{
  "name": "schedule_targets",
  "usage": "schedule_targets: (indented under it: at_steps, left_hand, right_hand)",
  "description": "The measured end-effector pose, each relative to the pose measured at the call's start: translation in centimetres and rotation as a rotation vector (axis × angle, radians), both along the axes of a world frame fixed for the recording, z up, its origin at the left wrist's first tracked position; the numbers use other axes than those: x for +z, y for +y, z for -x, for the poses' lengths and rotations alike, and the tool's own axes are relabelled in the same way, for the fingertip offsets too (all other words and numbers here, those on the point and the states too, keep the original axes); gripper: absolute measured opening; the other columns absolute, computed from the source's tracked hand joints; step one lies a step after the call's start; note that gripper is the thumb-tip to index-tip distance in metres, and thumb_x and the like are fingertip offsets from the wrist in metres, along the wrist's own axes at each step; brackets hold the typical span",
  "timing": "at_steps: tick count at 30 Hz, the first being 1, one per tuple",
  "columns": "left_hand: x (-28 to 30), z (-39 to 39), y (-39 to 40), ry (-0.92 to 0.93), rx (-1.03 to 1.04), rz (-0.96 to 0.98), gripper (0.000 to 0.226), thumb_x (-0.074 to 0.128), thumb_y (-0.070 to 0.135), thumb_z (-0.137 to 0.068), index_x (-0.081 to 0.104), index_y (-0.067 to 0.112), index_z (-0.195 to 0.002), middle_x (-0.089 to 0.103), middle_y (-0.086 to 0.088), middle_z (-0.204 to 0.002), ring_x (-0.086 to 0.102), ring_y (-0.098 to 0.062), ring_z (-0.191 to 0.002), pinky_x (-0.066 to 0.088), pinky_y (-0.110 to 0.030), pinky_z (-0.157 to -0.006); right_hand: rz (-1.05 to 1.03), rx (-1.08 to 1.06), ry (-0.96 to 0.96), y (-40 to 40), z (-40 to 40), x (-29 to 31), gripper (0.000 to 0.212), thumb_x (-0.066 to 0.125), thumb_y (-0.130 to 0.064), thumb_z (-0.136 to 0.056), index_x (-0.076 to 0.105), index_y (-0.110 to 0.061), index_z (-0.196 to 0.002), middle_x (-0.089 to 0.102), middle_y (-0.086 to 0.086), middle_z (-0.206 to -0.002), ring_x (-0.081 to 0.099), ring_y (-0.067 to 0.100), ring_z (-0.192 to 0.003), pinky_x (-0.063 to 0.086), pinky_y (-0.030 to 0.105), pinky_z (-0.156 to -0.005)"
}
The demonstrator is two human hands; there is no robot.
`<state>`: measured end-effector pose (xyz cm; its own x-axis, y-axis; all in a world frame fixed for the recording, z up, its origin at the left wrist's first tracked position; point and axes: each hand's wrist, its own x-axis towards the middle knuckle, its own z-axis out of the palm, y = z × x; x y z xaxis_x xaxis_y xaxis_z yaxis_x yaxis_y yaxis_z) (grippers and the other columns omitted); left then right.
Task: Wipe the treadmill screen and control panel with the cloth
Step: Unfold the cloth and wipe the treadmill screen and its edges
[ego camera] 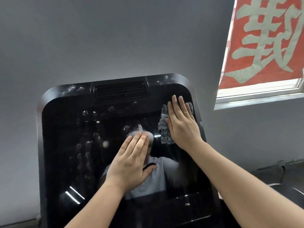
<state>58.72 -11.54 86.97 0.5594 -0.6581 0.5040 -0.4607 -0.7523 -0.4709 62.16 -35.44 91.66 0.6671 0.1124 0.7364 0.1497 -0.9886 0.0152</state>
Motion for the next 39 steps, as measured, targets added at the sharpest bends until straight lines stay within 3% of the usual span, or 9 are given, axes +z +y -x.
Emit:
schedule_targets:
  at_steps: [6, 17, 21, 28, 31, 34, 39]
  left_hand:
    - [0.0, 0.0, 0.0, 0.006, 0.014, -0.004, 0.089, 0.028, 0.066, -0.101, 0.020, -0.005, -0.156, 0.019, -0.019, -0.165, 0.016, -0.031, -0.154, 0.015, -0.047, -0.125]
    - [0.2, 0.0, -0.2, -0.011, 0.007, 0.010, 0.088, 0.025, 0.065, -0.103, 0.021, -0.005, -0.155, 0.020, -0.019, -0.165, 0.017, -0.031, -0.153, 0.014, -0.047, -0.126]
    - [0.1, 0.0, -0.2, -0.024, 0.003, 0.007, 0.088, 0.026, 0.065, -0.103, 0.020, -0.005, -0.156, 0.019, -0.019, -0.165, 0.016, -0.032, -0.154, 0.013, -0.048, -0.126]
    - [0.1, 0.0, -0.2, -0.013, 0.002, 0.011, 0.087, 0.026, 0.063, -0.102, 0.017, -0.004, -0.157, 0.016, -0.018, -0.166, 0.014, -0.031, -0.154, 0.014, -0.049, -0.125]
    - [0.0, 0.0, -0.2, -0.022, -0.001, 0.016, 0.087, 0.027, 0.063, -0.102, 0.017, -0.004, -0.156, 0.017, -0.018, -0.166, 0.015, -0.031, -0.154, 0.016, -0.049, -0.125]
    - [0.0, 0.0, -0.2, -0.014, -0.009, 0.027, 0.087, 0.027, 0.063, -0.102, 0.019, -0.004, -0.156, 0.018, -0.018, -0.165, 0.016, -0.031, -0.154, 0.017, -0.049, -0.125]
    - [0.1, 0.1, -0.1, -0.024, -0.024, 0.040, 0.087, 0.027, 0.064, -0.102, 0.022, -0.005, -0.155, 0.023, -0.019, -0.164, 0.019, -0.032, -0.153, 0.019, -0.050, -0.124]
  right_hand:
    - [-0.010, 0.019, -0.038, 0.0, 1.9, -2.6, 0.053, 0.037, -0.032, -0.107, 0.032, -0.007, -0.153, 0.023, 0.012, -0.162, 0.011, 0.028, -0.153, 0.019, 0.046, -0.123]
    - [0.039, 0.052, 0.084, -0.4, 15.5, -16.9, 0.050, 0.044, -0.027, -0.102, 0.043, -0.005, -0.146, 0.034, 0.016, -0.158, 0.025, 0.036, -0.148, 0.034, 0.056, -0.112]
    - [0.086, 0.097, 0.073, -0.6, 13.2, -14.7, 0.048, 0.035, -0.032, -0.108, 0.042, -0.005, -0.147, 0.033, 0.017, -0.158, 0.025, 0.036, -0.148, 0.033, 0.055, -0.113]
    - [0.023, 0.029, 0.011, 0.0, 1.7, -1.8, 0.053, 0.031, -0.035, -0.108, 0.031, -0.006, -0.153, 0.024, 0.016, -0.162, 0.012, 0.035, -0.152, 0.018, 0.050, -0.122]
    - [0.003, -0.003, -0.004, 0.1, -0.2, 0.3, 0.054, 0.028, -0.037, -0.109, 0.032, -0.006, -0.153, 0.024, 0.014, -0.162, 0.011, 0.033, -0.152, 0.015, 0.048, -0.123]
    - [-0.015, 0.013, -0.033, 0.4, 2.6, -3.3, 0.051, 0.032, -0.033, -0.109, 0.034, -0.005, -0.152, 0.026, 0.014, -0.162, 0.014, 0.034, -0.152, 0.019, 0.049, -0.122]
    - [0.026, 0.025, 0.034, 0.8, 12.5, -14.2, 0.049, 0.039, -0.028, -0.106, 0.038, -0.006, -0.150, 0.028, 0.014, -0.161, 0.019, 0.036, -0.150, 0.027, 0.054, -0.118]
